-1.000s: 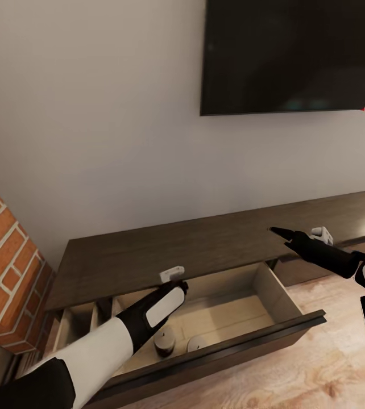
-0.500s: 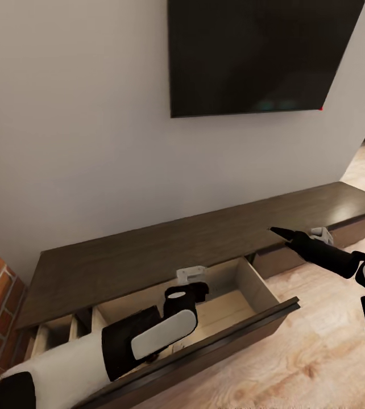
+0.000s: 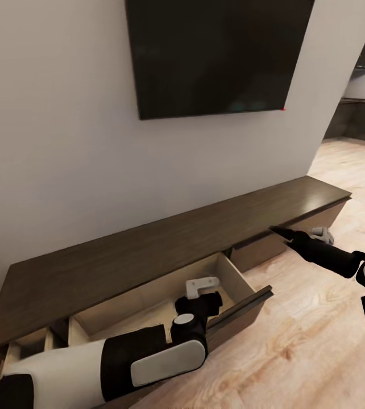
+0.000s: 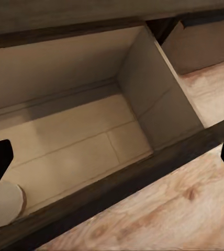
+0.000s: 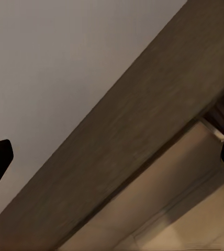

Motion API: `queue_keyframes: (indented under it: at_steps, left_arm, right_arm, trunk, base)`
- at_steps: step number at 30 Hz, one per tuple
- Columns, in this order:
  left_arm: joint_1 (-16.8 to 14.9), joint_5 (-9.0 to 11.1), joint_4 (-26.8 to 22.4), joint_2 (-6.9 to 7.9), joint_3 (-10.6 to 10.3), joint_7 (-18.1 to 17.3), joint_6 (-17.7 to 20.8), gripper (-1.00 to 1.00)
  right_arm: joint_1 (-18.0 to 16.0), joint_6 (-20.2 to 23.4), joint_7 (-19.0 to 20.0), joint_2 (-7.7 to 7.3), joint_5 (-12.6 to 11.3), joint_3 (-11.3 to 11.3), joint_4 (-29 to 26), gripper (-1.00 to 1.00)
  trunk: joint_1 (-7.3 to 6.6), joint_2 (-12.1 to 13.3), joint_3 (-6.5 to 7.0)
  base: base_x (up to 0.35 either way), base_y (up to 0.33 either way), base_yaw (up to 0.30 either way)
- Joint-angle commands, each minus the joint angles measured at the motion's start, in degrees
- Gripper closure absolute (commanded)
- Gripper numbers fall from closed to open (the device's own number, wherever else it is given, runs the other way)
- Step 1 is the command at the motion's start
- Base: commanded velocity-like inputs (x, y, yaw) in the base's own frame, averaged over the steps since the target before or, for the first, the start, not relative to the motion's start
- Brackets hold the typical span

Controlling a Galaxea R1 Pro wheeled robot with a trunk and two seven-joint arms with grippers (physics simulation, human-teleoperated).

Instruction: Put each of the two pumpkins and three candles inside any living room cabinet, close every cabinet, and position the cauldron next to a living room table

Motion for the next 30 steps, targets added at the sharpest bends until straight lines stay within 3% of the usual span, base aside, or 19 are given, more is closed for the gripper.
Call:
queue_keyframes:
  at_steps: [1, 7, 30]
  left_arm:
    - [-0.09, 0.19, -0.04, -0.01, -0.28, 0.27, -0.28, -1.0]
    - [-0.1, 0.27, 0.12, -0.17, -3.02, 0.41, -1.05, -1.0]
    - [-0.1, 0.39, 0.57, -0.24, -3.71, 0.45, -0.99, -1.0]
  right_arm:
    - [-0.03, 0.22, -0.44, -0.01, -0.49, -0.05, -0.03, -1.0]
    - [-0.03, 0.22, -0.49, -0.01, -0.44, -0.05, -0.02, -1.0]
    - [-0.03, 0.3, -0.53, -0.01, -0.48, -0.05, 0.05, -1.0]
  trunk:
    - [-0.02, -0.02, -0.02]
    - [-0.02, -0.02, 0.18]
    - [-0.02, -0.02, 0.79]
  base:
    - [-0.17, -0.17, -0.242]
    - [-0.233, -0.219, -0.242]
    - [-0.255, -0.237, -0.104]
